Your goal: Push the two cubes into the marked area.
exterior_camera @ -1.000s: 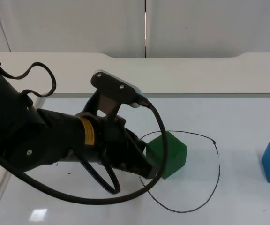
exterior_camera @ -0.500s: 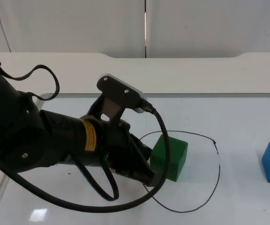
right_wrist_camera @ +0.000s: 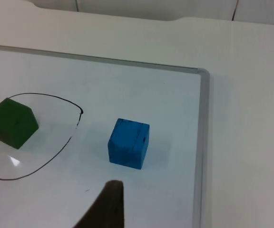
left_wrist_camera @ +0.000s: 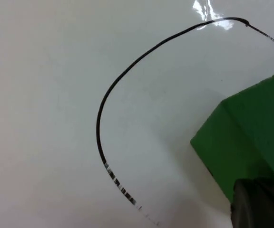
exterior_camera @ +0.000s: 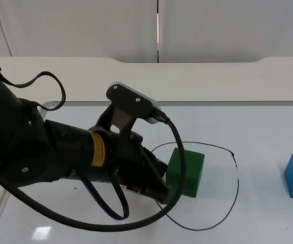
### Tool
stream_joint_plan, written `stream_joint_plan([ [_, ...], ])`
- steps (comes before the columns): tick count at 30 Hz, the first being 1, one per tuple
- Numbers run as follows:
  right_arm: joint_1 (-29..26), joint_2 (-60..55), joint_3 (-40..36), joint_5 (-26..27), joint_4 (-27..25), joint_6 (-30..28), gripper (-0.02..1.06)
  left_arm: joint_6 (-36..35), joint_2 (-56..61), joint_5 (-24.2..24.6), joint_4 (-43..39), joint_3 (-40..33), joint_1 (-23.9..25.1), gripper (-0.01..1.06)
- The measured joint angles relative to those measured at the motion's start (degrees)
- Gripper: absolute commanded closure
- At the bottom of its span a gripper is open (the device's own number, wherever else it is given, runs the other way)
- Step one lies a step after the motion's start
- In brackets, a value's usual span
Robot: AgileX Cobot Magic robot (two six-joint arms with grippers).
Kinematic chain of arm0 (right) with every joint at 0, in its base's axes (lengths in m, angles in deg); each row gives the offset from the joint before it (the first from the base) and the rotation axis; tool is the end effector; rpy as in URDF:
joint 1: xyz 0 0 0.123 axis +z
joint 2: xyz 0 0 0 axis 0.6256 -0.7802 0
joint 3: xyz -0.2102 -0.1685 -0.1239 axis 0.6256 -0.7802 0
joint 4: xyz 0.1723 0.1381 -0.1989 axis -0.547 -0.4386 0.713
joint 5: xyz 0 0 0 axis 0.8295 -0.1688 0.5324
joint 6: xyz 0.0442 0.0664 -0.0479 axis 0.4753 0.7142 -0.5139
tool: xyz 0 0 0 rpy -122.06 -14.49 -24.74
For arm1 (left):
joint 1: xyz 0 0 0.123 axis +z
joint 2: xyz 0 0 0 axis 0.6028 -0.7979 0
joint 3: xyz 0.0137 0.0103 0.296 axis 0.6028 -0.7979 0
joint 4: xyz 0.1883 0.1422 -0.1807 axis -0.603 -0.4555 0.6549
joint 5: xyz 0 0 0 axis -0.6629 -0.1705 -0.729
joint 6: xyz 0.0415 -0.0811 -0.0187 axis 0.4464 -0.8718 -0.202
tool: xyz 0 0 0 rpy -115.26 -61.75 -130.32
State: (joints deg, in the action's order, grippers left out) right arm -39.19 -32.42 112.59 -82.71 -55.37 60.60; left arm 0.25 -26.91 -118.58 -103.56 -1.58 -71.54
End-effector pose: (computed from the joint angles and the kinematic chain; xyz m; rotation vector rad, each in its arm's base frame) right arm 0.0218 0.0085 0.3031 -0.1430 2.0504 0.0331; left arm 0.2645 -0.2080 0.0453 0.8890 2.1968 -0.5369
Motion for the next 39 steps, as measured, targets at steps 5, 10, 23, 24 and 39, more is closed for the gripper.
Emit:
stream_joint_plan([
  [5,0.0,0.0,0.0,0.0,0.0,0.0,-0.01,-0.1,0.0,-0.23,-0.1,0.0,0.0,1.05],
  [10,0.0,0.0,0.0,0.0,0.0,0.0,-0.01,0.5,0.86,1.9,-0.1,0.0,0.0,1.05],
  [23,0.0,0.0,0.0,0.0,0.0,0.08,-0.01,2.38,21.8,22.42,0.67,0.0,2.64,1.05],
  [24,0.0,0.0,0.0,0.0,0.0,0.08,-0.01,2.22,24.31,23.99,0.67,0.0,2.64,1.05],
  [39,0.0,0.0,0.0,0.0,0.0,0.08,-0.01,1.34,45.73,44.07,0.77,0.0,2.64,1.05],
])
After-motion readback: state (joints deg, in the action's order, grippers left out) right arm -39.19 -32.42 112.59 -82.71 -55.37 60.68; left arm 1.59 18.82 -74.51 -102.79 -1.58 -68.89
